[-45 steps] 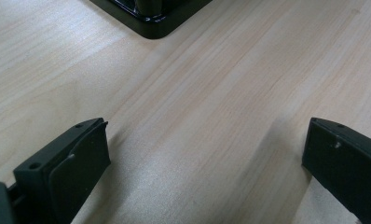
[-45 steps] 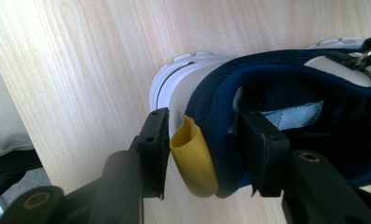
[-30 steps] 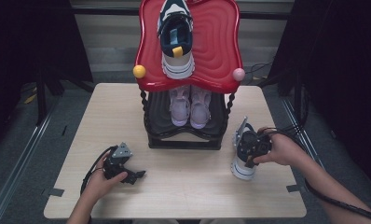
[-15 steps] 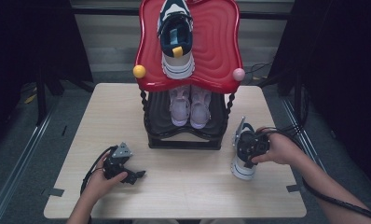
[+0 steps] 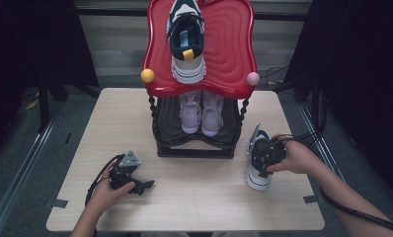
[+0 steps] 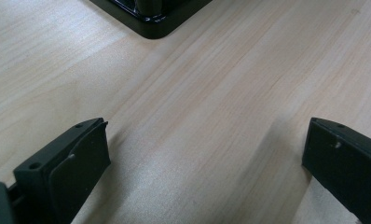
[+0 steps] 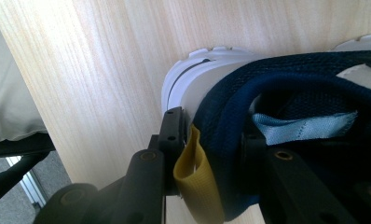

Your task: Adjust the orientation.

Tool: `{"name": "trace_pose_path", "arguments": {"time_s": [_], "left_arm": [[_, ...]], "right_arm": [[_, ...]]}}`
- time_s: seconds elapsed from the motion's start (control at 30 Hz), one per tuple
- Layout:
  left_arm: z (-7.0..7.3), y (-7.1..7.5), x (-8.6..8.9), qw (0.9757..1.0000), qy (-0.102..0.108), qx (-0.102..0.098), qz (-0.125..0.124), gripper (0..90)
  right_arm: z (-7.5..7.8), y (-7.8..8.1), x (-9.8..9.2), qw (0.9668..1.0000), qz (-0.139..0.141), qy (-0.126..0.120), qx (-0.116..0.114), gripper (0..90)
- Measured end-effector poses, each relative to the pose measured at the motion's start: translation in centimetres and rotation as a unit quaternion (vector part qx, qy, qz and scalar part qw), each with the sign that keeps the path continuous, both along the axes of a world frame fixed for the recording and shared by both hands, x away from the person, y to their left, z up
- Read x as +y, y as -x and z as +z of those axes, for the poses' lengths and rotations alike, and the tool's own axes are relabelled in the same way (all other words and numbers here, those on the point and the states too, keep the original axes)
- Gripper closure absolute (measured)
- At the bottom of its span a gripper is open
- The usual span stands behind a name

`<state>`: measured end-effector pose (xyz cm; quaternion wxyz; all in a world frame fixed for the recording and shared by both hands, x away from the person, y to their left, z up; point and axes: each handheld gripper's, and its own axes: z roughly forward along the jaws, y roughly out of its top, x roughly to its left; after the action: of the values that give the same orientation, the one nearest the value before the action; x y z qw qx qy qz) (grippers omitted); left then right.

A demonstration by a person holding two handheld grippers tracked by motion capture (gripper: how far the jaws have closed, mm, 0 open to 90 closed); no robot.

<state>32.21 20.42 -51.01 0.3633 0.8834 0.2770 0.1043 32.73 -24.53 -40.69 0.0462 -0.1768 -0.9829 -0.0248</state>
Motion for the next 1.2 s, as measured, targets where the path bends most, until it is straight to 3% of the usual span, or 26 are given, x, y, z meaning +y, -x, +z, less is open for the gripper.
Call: {"name": "trace_pose_path", "arguments": {"time_s": [0.2,0.23,0.27,0.4,0.57,0.63,0.7,0.8,0.83,0.87,0.93,1.17,1.2], "left_arm": [[0.0,0.0,0.0,1.0000,0.000,0.000,0.000,0.0],[0.0,0.0,0.0,1.0000,0.000,0.000,0.000,0.0],[0.0,0.0,0.0,1.0000,0.002,0.000,0.002,0.0],[0.0,0.0,0.0,1.0000,0.002,0.000,0.002,0.0],[0.0,0.0,0.0,1.0000,0.002,0.000,0.002,0.0],[0.0,0.0,0.0,1.0000,0.002,0.000,0.002,0.0],[0.0,0.0,0.0,1.0000,0.002,0.000,0.002,0.0],[0.0,0.0,0.0,1.0000,0.003,0.001,0.002,0.0],[0.0,0.0,0.0,1.0000,0.004,0.002,0.003,0.0],[0.0,0.0,0.0,1.0000,0.004,0.002,0.003,0.0],[0.0,0.0,0.0,1.0000,0.002,0.000,0.002,0.0],[0.0,0.0,0.0,1.0000,0.001,0.001,0.003,0.0],[0.0,0.0,0.0,1.0000,0.000,0.001,0.003,0.0]], "right_arm": [[0.0,-0.1,-0.3,0.9999,0.008,-0.005,0.005,71.3],[0.2,0.1,-0.2,0.9999,-0.008,-0.006,0.010,71.4],[0.1,-0.1,-0.4,0.9999,0.004,-0.009,0.006,71.4],[0.3,0.1,-0.5,0.9999,-0.009,0.000,0.012,71.6],[0.6,0.0,-0.6,0.9999,-0.001,-0.010,0.006,71.7],[1.0,0.2,-0.6,0.9998,-0.014,0.004,0.010,71.7],[1.2,0.1,-0.8,0.9999,-0.004,-0.009,0.004,71.8],[1.6,0.2,-0.9,1.0000,-0.005,-0.007,0.004,71.8],[1.9,0.4,-0.8,0.9999,-0.016,0.000,0.006,71.8],[2.0,0.2,-0.9,1.0000,-0.002,-0.008,0.001,71.8],[2.6,0.4,-0.9,0.9999,-0.014,-0.003,0.004,71.8],[4.3,0.7,-1.4,0.9999,-0.009,-0.011,-0.003,71.8],[4.8,0.9,-1.4,0.9998,-0.019,0.001,0.000,71.8]]}}
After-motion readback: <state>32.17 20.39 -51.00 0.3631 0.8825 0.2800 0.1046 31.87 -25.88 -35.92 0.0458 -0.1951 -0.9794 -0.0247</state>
